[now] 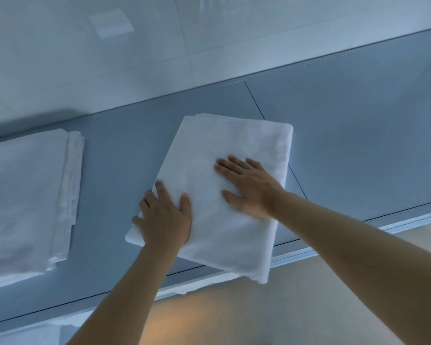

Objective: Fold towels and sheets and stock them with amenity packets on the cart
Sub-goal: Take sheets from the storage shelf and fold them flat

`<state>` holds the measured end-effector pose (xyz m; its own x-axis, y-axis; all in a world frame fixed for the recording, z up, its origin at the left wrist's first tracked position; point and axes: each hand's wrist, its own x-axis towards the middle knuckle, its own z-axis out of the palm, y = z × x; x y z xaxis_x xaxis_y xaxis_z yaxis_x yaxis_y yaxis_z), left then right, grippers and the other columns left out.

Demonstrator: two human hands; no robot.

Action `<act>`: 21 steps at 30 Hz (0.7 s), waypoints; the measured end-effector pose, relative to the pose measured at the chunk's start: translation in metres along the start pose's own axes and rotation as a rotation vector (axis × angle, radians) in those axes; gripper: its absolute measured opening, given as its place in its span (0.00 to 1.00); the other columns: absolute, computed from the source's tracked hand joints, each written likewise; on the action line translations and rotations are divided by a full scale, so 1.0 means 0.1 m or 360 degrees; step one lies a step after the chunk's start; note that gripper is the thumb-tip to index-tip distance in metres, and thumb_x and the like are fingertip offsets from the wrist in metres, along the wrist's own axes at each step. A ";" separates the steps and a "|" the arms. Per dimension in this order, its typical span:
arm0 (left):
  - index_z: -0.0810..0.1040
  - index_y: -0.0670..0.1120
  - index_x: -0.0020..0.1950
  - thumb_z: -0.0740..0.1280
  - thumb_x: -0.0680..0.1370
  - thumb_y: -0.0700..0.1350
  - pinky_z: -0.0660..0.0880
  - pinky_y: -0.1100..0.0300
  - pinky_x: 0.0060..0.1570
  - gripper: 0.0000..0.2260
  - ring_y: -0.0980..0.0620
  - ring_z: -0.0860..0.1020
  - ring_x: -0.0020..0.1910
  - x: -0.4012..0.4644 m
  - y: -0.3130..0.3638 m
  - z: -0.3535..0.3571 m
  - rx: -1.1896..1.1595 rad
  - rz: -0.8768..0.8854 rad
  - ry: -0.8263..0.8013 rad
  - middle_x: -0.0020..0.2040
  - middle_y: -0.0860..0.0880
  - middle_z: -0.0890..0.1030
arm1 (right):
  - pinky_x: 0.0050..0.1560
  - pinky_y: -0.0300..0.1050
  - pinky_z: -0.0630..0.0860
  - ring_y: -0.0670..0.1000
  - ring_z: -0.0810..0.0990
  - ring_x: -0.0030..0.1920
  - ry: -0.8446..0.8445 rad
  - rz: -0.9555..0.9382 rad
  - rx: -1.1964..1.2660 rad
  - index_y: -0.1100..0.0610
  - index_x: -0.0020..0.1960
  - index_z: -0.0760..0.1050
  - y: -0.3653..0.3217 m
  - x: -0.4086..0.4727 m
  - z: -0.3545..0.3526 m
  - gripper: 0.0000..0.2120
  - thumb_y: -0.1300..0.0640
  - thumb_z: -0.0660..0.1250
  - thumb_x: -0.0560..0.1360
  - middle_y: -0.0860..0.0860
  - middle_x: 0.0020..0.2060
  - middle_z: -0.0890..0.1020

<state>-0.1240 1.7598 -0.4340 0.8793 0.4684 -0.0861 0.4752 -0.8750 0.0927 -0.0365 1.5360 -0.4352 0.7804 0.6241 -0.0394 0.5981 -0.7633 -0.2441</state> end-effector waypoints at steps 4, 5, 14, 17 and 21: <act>0.51 0.42 0.82 0.49 0.80 0.65 0.72 0.38 0.58 0.37 0.37 0.67 0.67 -0.39 0.11 0.03 0.0105 -0.0110 -0.0051 0.72 0.36 0.67 | 0.80 0.53 0.51 0.50 0.51 0.82 -0.0070 -0.0221 -0.0154 0.46 0.83 0.50 0.16 0.10 -0.11 0.35 0.35 0.49 0.79 0.46 0.83 0.53; 0.50 0.41 0.82 0.49 0.80 0.65 0.73 0.39 0.57 0.38 0.37 0.68 0.67 -0.47 0.13 0.04 0.0120 -0.0131 -0.0055 0.71 0.36 0.66 | 0.80 0.53 0.53 0.51 0.52 0.82 -0.0073 -0.0264 -0.0215 0.47 0.83 0.50 0.19 0.12 -0.13 0.35 0.35 0.50 0.79 0.47 0.83 0.53; 0.51 0.41 0.81 0.47 0.78 0.70 0.76 0.46 0.48 0.42 0.39 0.69 0.63 -0.93 0.17 0.09 0.0223 -0.0157 -0.0074 0.66 0.37 0.69 | 0.77 0.56 0.59 0.58 0.58 0.80 -0.0078 -0.0243 -0.0449 0.49 0.83 0.53 0.29 0.08 -0.27 0.38 0.32 0.47 0.78 0.53 0.82 0.56; 0.52 0.42 0.81 0.50 0.78 0.71 0.75 0.44 0.50 0.42 0.39 0.69 0.63 -0.69 0.06 0.02 0.0068 -0.0116 -0.0038 0.65 0.38 0.69 | 0.74 0.60 0.61 0.62 0.57 0.80 0.0058 0.0309 -0.0255 0.50 0.82 0.53 0.28 -0.12 -0.19 0.37 0.32 0.47 0.79 0.55 0.82 0.53; 0.53 0.40 0.81 0.60 0.78 0.69 0.72 0.39 0.60 0.43 0.33 0.66 0.68 -0.31 0.12 -0.15 -0.0376 -0.0228 -0.0063 0.70 0.35 0.67 | 0.64 0.59 0.70 0.63 0.66 0.68 0.0174 0.0887 0.0065 0.56 0.82 0.48 0.14 -0.32 -0.07 0.39 0.34 0.54 0.81 0.61 0.72 0.66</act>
<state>-0.1446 1.7366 -0.4156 0.8027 0.5764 -0.1532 0.5932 -0.7449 0.3053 -0.0521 1.5039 -0.4303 0.9917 0.1060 -0.0730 0.0844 -0.9639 -0.2526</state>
